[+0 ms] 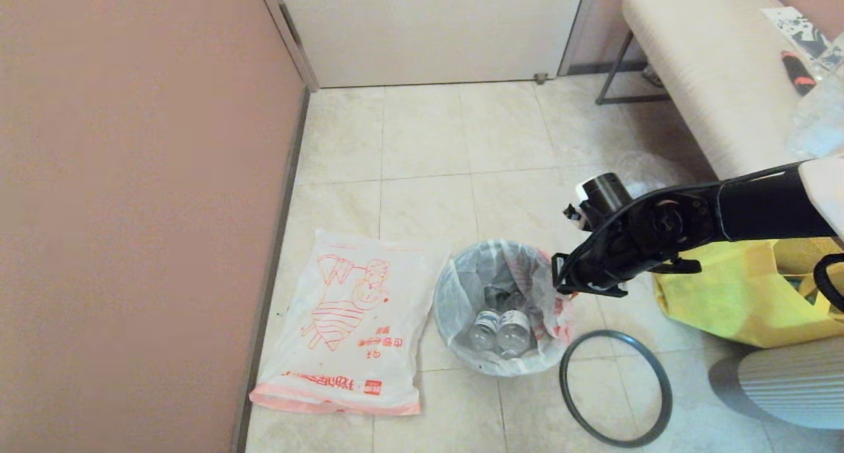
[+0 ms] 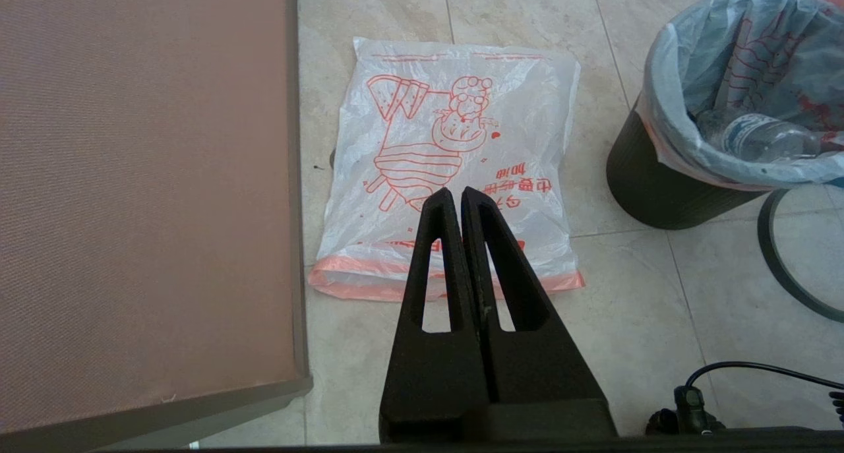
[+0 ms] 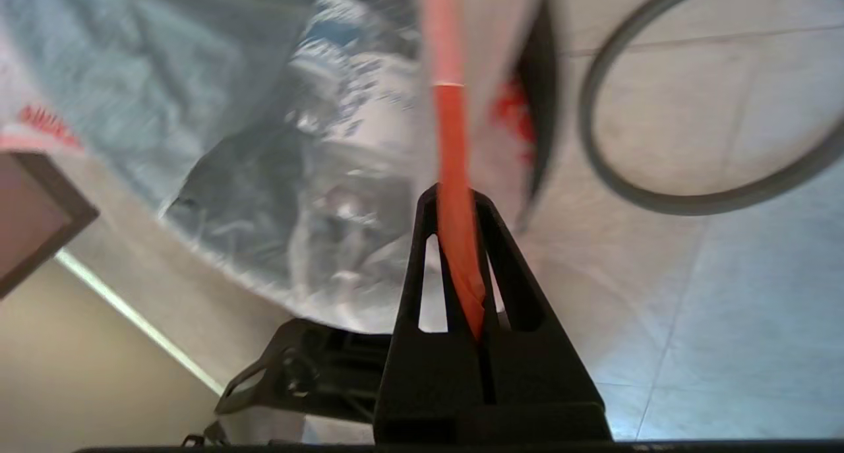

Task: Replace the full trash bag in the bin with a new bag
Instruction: Place the trash bag on the floor

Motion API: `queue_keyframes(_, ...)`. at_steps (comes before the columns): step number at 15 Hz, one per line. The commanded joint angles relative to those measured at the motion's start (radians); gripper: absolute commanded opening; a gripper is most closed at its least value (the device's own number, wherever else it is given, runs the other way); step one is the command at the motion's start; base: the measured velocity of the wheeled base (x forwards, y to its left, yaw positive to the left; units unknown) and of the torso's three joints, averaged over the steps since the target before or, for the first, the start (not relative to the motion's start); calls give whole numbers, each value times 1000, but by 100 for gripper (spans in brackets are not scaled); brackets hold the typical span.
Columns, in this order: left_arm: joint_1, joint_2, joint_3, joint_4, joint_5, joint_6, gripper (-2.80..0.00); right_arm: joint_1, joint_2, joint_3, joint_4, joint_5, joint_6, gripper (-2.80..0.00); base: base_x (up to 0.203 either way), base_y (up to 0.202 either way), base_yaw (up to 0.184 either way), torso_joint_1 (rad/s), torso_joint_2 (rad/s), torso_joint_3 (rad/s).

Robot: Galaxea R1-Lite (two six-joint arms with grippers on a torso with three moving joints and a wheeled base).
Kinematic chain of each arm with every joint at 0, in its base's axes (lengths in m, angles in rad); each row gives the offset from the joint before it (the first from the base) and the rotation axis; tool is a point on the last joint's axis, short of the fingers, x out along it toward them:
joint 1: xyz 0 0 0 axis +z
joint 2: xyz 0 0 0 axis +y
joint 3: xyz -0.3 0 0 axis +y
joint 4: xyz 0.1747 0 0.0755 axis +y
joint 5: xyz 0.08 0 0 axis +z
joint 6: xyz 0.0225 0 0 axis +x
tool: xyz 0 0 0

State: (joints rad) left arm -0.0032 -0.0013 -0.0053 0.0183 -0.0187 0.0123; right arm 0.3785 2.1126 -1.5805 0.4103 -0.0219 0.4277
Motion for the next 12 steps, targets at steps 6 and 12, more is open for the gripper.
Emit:
queue_keyframes(6, 0, 1, -1, 0, 0, 0, -280, 54, 188, -84, -8, -52, 6, -280, 0, 0, 0, 0, 0, 0)
queue_keyframes(12, 0, 1, 1, 0, 0, 1, -280, 65, 326, -306, 20, -63, -5, -280, 0, 0, 0, 0, 0, 0)
